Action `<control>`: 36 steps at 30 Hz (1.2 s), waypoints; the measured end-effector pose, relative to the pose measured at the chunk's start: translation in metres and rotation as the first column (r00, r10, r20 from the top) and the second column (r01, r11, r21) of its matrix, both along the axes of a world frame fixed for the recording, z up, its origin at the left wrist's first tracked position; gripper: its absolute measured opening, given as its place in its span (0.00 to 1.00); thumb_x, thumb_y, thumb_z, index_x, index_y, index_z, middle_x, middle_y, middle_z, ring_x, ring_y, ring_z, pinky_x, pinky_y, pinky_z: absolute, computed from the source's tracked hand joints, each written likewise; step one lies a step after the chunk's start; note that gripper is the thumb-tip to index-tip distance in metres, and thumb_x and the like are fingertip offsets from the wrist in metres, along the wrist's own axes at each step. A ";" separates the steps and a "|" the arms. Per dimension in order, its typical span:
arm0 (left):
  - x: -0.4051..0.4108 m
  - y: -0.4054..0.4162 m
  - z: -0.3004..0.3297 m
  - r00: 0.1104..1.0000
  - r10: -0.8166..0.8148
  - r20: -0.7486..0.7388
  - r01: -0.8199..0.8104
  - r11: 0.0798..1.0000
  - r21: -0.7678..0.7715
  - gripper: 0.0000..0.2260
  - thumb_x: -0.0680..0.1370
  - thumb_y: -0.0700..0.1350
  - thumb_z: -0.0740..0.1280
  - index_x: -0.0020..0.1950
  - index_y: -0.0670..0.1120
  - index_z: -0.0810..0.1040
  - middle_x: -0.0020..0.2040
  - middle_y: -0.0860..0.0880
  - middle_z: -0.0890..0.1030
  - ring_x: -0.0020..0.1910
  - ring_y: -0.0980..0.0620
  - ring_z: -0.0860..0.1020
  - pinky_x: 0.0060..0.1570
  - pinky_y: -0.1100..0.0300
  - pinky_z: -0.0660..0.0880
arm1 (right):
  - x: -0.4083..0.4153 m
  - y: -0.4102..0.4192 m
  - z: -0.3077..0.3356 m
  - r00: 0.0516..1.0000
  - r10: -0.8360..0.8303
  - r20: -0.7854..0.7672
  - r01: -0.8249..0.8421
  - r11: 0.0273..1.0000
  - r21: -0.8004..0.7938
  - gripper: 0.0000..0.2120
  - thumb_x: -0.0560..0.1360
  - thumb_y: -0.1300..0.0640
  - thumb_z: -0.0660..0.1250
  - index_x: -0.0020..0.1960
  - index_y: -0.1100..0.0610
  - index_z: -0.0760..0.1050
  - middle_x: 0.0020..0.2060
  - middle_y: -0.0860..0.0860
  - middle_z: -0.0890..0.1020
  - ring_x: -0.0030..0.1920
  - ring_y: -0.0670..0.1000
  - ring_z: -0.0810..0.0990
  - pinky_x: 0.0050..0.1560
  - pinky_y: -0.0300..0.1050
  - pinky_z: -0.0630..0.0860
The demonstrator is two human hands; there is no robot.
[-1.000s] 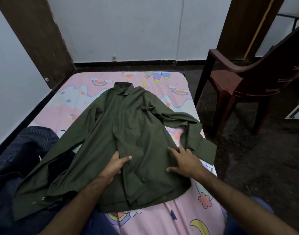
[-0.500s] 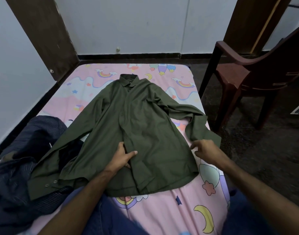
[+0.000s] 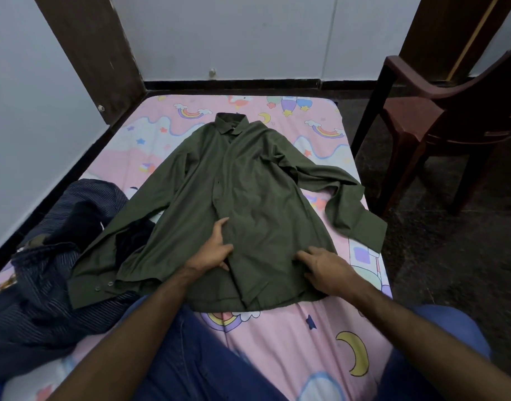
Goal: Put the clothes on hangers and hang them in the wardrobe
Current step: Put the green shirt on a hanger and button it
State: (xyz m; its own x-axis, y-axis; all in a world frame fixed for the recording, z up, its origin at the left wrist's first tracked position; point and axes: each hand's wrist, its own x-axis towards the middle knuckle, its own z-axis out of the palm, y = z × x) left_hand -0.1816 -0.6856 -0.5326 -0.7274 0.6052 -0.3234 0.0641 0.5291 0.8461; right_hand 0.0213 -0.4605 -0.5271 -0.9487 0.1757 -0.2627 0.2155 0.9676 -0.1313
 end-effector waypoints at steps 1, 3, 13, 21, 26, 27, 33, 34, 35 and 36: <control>-0.001 -0.005 0.001 0.999 0.009 0.038 -0.011 0.999 0.050 0.35 0.79 0.32 0.62 0.78 0.57 0.53 0.68 0.46 0.67 0.52 0.46 0.79 0.34 0.50 0.83 | -0.007 -0.007 0.001 0.998 0.000 -0.061 -0.002 0.999 -0.034 0.14 0.79 0.55 0.63 0.63 0.54 0.73 0.56 0.55 0.76 0.58 0.59 0.78 0.56 0.52 0.75; -0.001 -0.013 -0.002 1.000 0.007 0.018 -0.008 0.996 0.094 0.38 0.78 0.29 0.60 0.79 0.59 0.50 0.63 0.46 0.71 0.48 0.51 0.79 0.35 0.50 0.83 | -0.028 -0.031 0.003 0.985 -0.049 -0.167 0.009 0.973 -0.230 0.09 0.80 0.54 0.65 0.57 0.58 0.75 0.53 0.56 0.77 0.56 0.59 0.77 0.57 0.50 0.72; 0.002 -0.018 -0.003 0.943 -0.132 -0.306 0.164 0.983 0.081 0.40 0.76 0.33 0.62 0.81 0.60 0.51 0.60 0.47 0.80 0.62 0.52 0.78 0.68 0.51 0.72 | -0.106 -0.081 -0.011 0.835 -0.549 0.036 0.300 0.400 -0.866 0.06 0.78 0.63 0.70 0.44 0.54 0.79 0.36 0.50 0.81 0.38 0.47 0.79 0.41 0.45 0.78; 0.007 -0.015 -0.021 0.958 -0.057 -0.281 0.121 0.969 0.215 0.38 0.75 0.39 0.68 0.79 0.62 0.57 0.59 0.46 0.78 0.60 0.52 0.79 0.65 0.47 0.75 | -0.106 -0.071 -0.012 0.839 -0.506 0.199 0.330 0.184 -0.926 0.13 0.78 0.57 0.73 0.60 0.60 0.81 0.47 0.52 0.83 0.46 0.46 0.79 0.46 0.37 0.75; 0.005 -0.022 -0.024 0.947 -0.058 -0.315 0.133 0.965 0.224 0.39 0.75 0.38 0.69 0.79 0.62 0.56 0.61 0.48 0.78 0.62 0.55 0.77 0.63 0.58 0.74 | -0.117 -0.089 -0.016 0.824 -0.538 0.177 0.344 0.227 -0.911 0.11 0.74 0.55 0.77 0.41 0.55 0.76 0.33 0.48 0.78 0.34 0.45 0.74 0.34 0.37 0.71; 0.006 -0.022 -0.024 0.942 -0.067 -0.329 0.143 0.967 0.211 0.39 0.75 0.38 0.69 0.80 0.61 0.56 0.61 0.48 0.78 0.62 0.56 0.77 0.61 0.63 0.72 | -0.117 -0.087 -0.015 0.821 -0.538 0.189 0.343 0.202 -0.917 0.12 0.74 0.56 0.77 0.39 0.54 0.74 0.31 0.48 0.77 0.32 0.45 0.74 0.32 0.37 0.71; 0.002 -0.017 -0.029 0.925 -0.060 -0.376 0.126 0.980 0.154 0.39 0.75 0.35 0.71 0.81 0.48 0.55 0.66 0.52 0.74 0.61 0.57 0.75 0.56 0.72 0.69 | -0.090 -0.027 -0.001 0.757 -0.550 0.353 0.327 -0.148 -0.933 0.11 0.77 0.64 0.70 0.60 0.61 0.80 0.42 0.53 0.84 0.37 0.48 0.80 0.38 0.40 0.75; 0.000 -0.017 -0.030 0.929 -0.035 -0.368 0.092 0.986 0.138 0.38 0.75 0.34 0.71 0.80 0.47 0.57 0.65 0.51 0.74 0.59 0.56 0.75 0.55 0.70 0.70 | -0.081 -0.013 0.001 0.725 -0.578 0.374 0.337 -0.176 -0.925 0.11 0.78 0.64 0.70 0.60 0.61 0.80 0.44 0.53 0.86 0.39 0.48 0.82 0.40 0.40 0.77; -0.002 -0.016 -0.031 0.931 -0.007 -0.365 0.054 0.991 0.120 0.35 0.74 0.33 0.71 0.78 0.45 0.60 0.63 0.49 0.74 0.58 0.54 0.75 0.56 0.65 0.72 | -0.070 0.002 0.002 0.683 -0.615 0.395 0.343 -0.208 -0.916 0.09 0.78 0.64 0.69 0.58 0.60 0.81 0.43 0.52 0.87 0.39 0.47 0.84 0.41 0.40 0.79; -0.005 -0.015 -0.032 0.926 0.013 -0.377 0.026 0.995 0.099 0.31 0.74 0.33 0.71 0.74 0.43 0.65 0.60 0.47 0.75 0.55 0.53 0.75 0.57 0.58 0.75 | -0.060 0.015 0.002 0.629 -0.659 0.412 0.335 -0.249 -0.909 0.06 0.79 0.63 0.68 0.54 0.59 0.81 0.40 0.51 0.87 0.37 0.46 0.85 0.41 0.40 0.80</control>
